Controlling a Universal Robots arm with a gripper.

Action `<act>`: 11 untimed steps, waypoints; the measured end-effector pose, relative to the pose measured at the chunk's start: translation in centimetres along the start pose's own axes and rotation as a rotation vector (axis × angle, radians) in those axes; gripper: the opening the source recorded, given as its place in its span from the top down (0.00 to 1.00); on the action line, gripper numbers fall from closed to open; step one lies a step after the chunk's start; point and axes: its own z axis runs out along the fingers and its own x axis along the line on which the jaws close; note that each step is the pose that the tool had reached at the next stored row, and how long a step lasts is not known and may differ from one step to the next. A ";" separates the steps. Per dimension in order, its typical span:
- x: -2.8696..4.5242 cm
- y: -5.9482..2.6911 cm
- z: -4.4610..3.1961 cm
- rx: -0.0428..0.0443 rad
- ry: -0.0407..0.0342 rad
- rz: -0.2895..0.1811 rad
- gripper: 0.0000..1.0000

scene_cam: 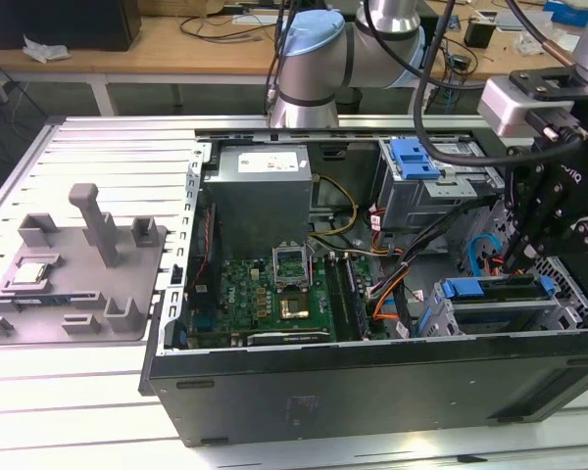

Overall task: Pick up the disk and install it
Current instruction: 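Insert the second disk wire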

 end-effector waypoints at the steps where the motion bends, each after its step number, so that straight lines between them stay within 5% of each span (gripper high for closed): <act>1: 0.04 0.00 0.02 0.0000 -0.0010 0.000 0.84; 8: 0.04 0.00 0.06 0.0001 -0.0040 -0.001 0.84; 11: 0.04 0.00 0.10 0.0004 -0.0190 -0.003 0.84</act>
